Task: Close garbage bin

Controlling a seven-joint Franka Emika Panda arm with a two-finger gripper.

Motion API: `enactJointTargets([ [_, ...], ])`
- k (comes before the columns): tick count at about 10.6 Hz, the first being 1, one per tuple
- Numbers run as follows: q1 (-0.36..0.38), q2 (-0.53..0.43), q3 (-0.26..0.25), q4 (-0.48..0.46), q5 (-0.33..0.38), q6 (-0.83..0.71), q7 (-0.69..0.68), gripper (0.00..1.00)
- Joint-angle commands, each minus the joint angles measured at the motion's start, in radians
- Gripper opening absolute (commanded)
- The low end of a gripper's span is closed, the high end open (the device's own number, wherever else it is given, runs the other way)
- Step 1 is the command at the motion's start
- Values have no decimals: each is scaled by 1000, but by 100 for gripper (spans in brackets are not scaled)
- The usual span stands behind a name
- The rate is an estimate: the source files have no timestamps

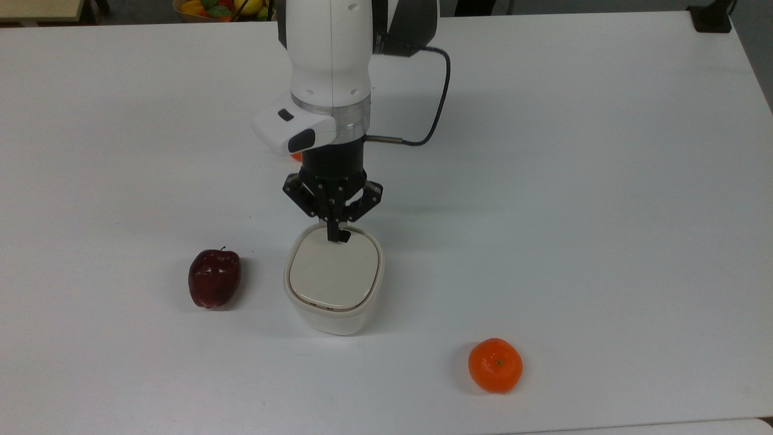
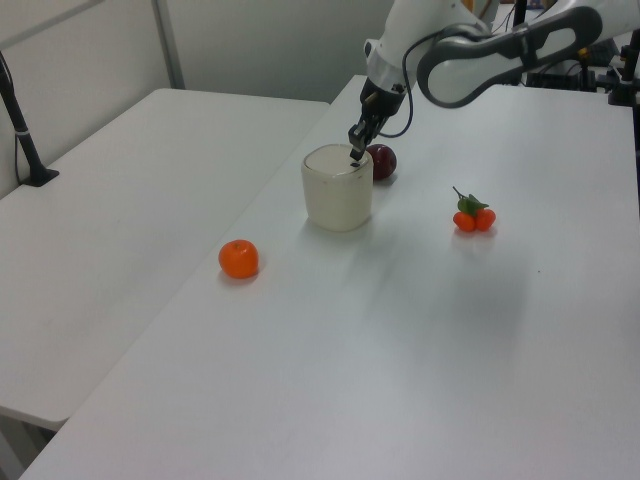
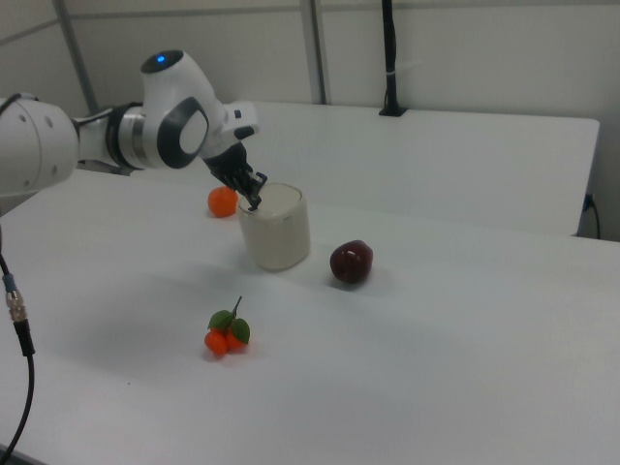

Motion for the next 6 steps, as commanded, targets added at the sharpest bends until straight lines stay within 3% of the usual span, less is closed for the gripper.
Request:
enactJointTargets([
  [1, 9, -138, -6, -24, -2, -196, -54, 0],
  [6, 4, -309, -12, -24, -1, -588, -213, 0],
])
